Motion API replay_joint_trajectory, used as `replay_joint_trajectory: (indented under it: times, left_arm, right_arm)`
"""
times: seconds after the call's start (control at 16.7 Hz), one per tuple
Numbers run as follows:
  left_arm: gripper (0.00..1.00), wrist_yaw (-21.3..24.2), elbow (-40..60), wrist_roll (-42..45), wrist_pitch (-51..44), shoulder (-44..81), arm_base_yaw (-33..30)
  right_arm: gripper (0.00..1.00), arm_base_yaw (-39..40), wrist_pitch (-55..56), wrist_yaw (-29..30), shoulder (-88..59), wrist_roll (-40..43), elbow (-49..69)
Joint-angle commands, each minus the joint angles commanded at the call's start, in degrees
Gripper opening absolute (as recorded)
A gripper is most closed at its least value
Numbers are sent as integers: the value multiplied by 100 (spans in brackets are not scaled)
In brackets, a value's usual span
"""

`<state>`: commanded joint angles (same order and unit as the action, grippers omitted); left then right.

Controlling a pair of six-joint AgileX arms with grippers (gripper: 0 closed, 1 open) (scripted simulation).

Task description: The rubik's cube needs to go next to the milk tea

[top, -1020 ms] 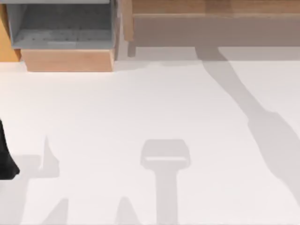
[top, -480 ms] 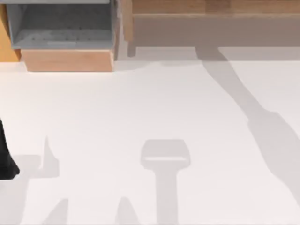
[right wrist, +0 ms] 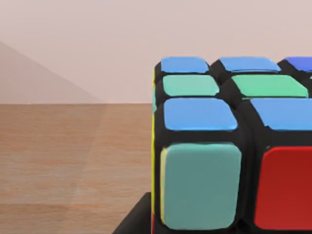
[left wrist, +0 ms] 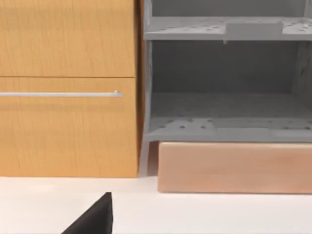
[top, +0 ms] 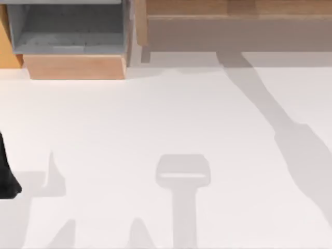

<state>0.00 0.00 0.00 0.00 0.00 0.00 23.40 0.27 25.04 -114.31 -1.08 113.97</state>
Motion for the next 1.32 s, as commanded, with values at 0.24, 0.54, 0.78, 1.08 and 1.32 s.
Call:
replay_joint_trajectory:
  times: [0.24,0.54,0.78,1.08,1.32]
  left_arm:
    - [100,0,0,0,0,0,0]
    - [100,0,0,0,0,0,0]
    - [100,0,0,0,0,0,0]
    - [100,0,0,0,0,0,0]
    - [100,0,0,0,0,0,0]
  right_arm:
    - [0,-120,-51,-137,147,148,23]
    - [0,-770,-367,-772,945,821,-236]
    - [0,-1298,-744,-1232,1579,1269,-634]
    - [0,-1922,-1222,-1742,2227,1749,-1141]
    - [0,-2399,-1647,-2082,2635,2061,-1608]
